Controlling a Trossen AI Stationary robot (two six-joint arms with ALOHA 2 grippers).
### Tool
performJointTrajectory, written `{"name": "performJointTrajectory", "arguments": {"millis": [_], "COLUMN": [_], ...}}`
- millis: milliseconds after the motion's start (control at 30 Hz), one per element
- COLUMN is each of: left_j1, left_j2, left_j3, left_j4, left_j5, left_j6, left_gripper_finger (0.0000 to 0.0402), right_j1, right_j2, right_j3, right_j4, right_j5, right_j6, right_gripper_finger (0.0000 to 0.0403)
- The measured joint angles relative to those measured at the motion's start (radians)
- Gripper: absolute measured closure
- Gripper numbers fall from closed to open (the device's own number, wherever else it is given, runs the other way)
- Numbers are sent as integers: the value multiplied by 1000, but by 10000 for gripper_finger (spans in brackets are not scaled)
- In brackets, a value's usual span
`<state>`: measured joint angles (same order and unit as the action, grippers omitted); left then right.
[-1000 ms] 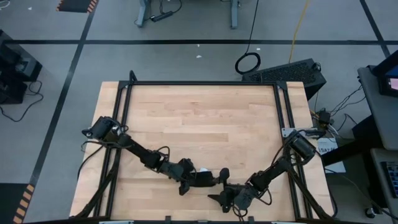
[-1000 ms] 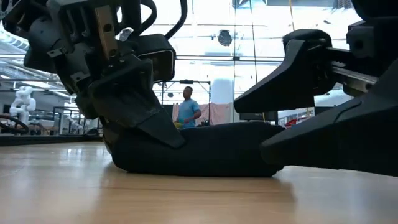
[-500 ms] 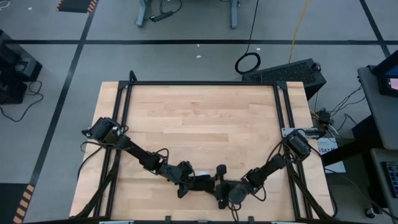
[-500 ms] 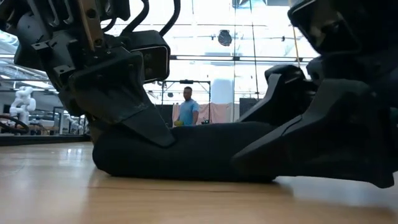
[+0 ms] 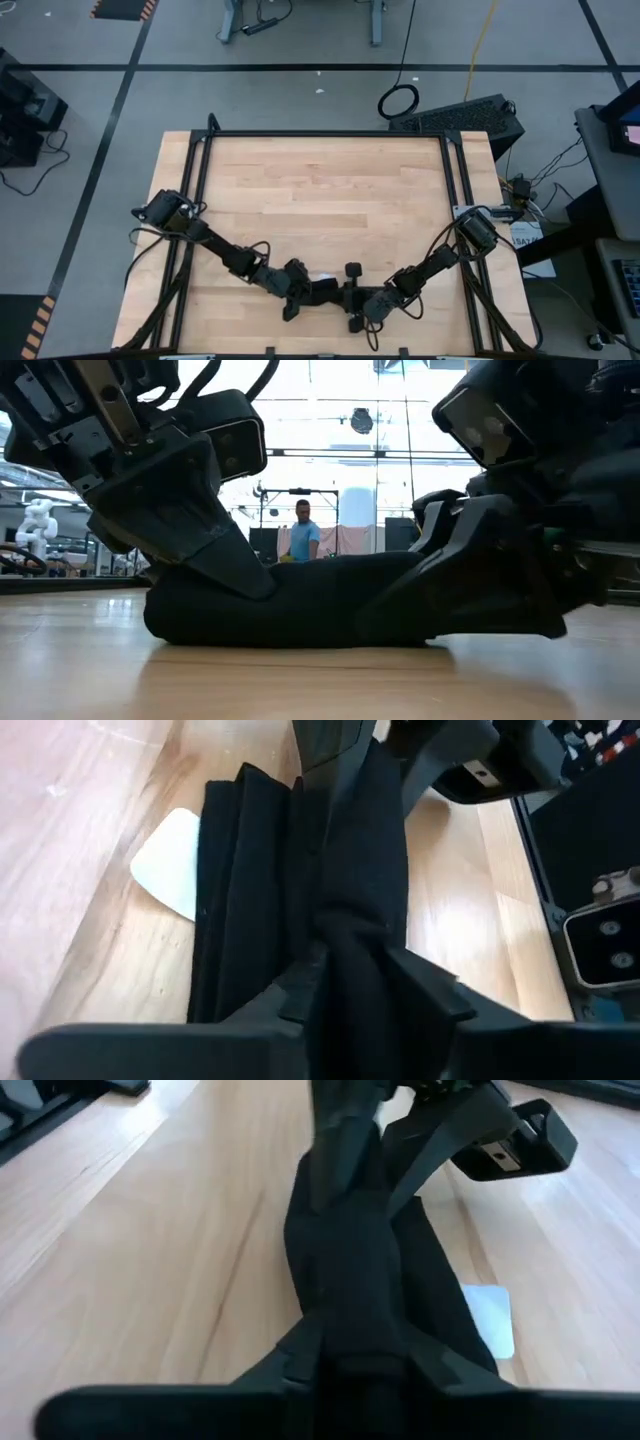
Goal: Roll napkin
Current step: Roll the black napkin
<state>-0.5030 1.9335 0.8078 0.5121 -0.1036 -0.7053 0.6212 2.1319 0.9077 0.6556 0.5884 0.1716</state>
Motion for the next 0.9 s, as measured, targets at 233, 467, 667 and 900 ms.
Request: {"name": "performJointTrajectory", "arguments": {"millis": [233, 467, 667, 900], "left_j1": [-3, -22, -123, -228], "left_j2": [-26, -195, -307, -249], "left_j3": [-1, -2, -1, 0], "left_j4": [-31, -241, -355, -357], "left_j5": [5, -68, -309, -473], "left_j6": [49, 163, 297, 324], "left_gripper_finger": [212, 168, 166, 166], "right_j1": [-4, -30, -62, -81], "right_j2": [0, 0, -1, -2], "right_j3": [0, 0, 1, 1], "right_j4": [1, -4, 0, 5], "right_j5": [-3, -30, -123, -178], "right_j6": [94, 296, 447, 515], "right_gripper_finger": [369, 365, 366, 365]}}
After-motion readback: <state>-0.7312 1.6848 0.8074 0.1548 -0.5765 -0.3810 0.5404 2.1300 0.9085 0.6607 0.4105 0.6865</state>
